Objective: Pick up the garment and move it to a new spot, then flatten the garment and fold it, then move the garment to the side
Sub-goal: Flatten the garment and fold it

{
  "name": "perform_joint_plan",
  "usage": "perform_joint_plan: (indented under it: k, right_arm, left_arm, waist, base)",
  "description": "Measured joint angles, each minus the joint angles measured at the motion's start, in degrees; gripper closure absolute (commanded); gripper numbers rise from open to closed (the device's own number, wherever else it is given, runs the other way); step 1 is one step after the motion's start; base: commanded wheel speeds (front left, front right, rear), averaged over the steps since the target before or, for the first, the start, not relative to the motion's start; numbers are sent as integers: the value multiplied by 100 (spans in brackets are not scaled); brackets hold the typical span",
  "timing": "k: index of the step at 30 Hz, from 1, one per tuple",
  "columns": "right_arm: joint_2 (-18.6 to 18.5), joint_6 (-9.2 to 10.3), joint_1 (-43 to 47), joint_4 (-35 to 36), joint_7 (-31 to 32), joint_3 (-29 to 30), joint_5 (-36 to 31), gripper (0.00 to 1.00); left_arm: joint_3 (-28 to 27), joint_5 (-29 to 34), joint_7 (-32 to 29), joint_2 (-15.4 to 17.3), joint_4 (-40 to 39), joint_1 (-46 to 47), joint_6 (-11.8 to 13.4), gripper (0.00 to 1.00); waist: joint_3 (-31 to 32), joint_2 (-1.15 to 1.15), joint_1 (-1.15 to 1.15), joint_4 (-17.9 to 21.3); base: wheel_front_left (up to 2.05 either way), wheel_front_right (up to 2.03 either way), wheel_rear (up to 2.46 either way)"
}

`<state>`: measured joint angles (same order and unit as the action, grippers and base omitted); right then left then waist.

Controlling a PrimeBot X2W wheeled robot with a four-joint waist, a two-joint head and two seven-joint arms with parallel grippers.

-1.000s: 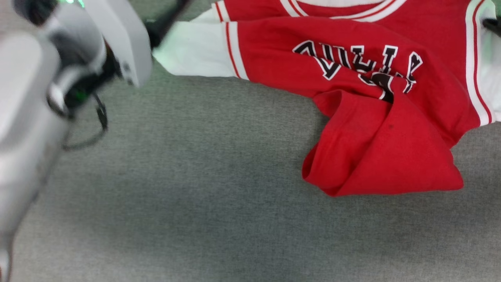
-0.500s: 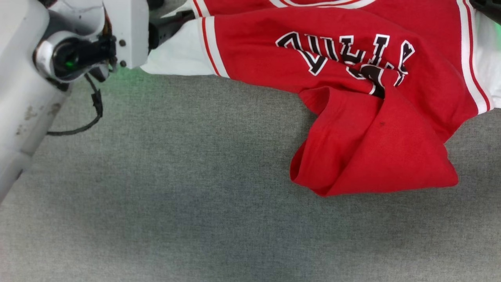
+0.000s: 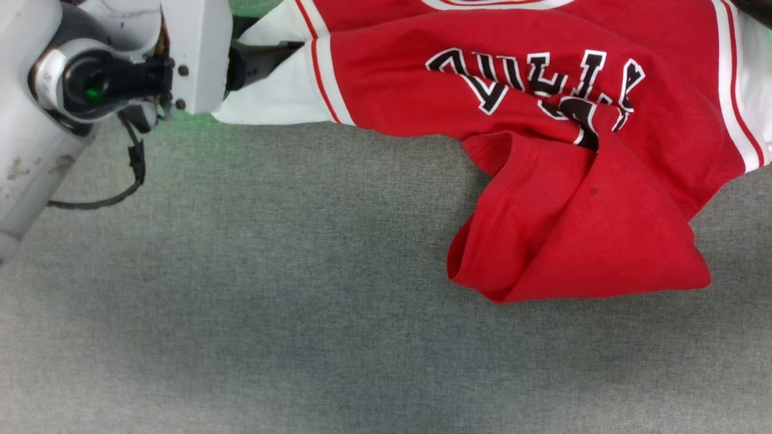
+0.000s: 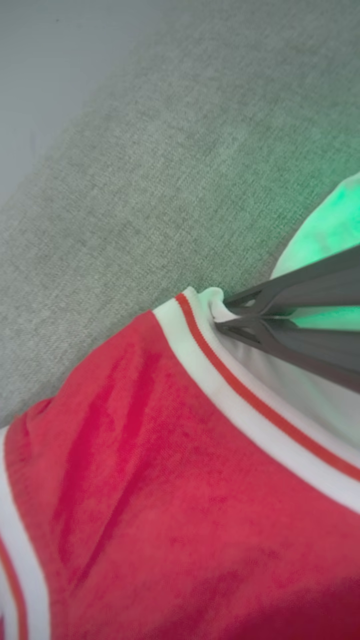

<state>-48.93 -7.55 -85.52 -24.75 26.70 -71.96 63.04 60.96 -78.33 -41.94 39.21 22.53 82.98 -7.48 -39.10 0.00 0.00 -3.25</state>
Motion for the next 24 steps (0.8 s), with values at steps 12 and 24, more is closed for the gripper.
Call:
perform_joint_plan:
  k: [12,24]
  right_arm:
    - [85,3,-80,31,-791,-127,52,100]
    - [572,2,-1198,-1389,-1938,347,-120,100]
  left_arm:
    - [154,-268,659,-11,242,99,-1,100]
    - [-441,266,3245,-468,1184,1037,-1,100]
  waist:
    - [110,0,0,90]
    - [217,0,0,180]
  base:
    - [0,0,0]
    - [0,0,0]
